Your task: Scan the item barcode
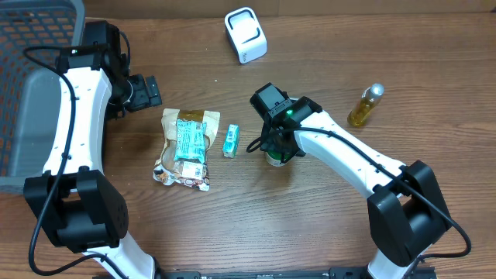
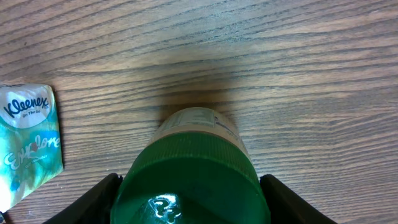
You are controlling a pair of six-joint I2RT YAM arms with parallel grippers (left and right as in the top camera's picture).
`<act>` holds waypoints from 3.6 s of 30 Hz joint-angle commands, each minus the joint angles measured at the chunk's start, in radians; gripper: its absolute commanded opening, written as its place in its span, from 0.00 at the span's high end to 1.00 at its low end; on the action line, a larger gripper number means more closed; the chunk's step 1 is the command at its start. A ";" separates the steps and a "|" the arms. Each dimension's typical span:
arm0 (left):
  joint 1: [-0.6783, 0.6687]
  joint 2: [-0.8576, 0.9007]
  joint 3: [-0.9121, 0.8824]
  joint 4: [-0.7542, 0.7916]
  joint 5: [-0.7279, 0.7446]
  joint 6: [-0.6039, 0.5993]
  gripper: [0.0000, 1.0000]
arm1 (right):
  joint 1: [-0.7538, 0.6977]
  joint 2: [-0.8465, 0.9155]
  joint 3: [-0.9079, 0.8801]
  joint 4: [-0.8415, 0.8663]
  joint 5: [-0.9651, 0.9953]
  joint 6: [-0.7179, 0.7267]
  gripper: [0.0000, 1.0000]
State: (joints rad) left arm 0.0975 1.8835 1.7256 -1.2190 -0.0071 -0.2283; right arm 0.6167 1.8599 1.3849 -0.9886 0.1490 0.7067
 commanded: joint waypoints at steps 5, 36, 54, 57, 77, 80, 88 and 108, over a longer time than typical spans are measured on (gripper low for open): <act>-0.006 -0.006 -0.005 0.001 0.007 0.015 0.00 | -0.008 -0.001 0.011 -0.004 0.006 0.000 0.36; -0.006 -0.006 -0.005 0.001 0.008 0.015 0.00 | -0.010 -0.001 0.058 -0.041 0.005 -0.069 0.00; -0.006 -0.006 -0.005 0.001 0.007 0.015 0.00 | -0.010 -0.001 0.021 0.026 -0.039 -0.068 0.00; -0.006 -0.006 -0.005 0.001 0.007 0.015 0.00 | -0.010 -0.001 0.021 0.026 -0.039 -0.068 0.00; -0.006 -0.006 -0.005 0.001 0.007 0.015 0.01 | -0.010 -0.001 0.021 0.028 -0.039 -0.068 0.00; -0.006 -0.006 -0.005 0.001 0.008 0.015 0.01 | -0.010 -0.001 0.021 0.034 -0.039 -0.068 0.00; -0.006 -0.006 -0.005 0.001 0.007 0.015 0.00 | -0.010 -0.001 0.009 0.052 -0.039 -0.068 0.00; -0.006 -0.006 -0.005 0.001 0.008 0.015 0.00 | -0.010 -0.001 -0.071 0.152 -0.039 -0.068 0.00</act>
State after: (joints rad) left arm 0.0975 1.8835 1.7256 -1.2190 -0.0071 -0.2283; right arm 0.6147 1.8599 1.3216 -0.8474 0.1081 0.6434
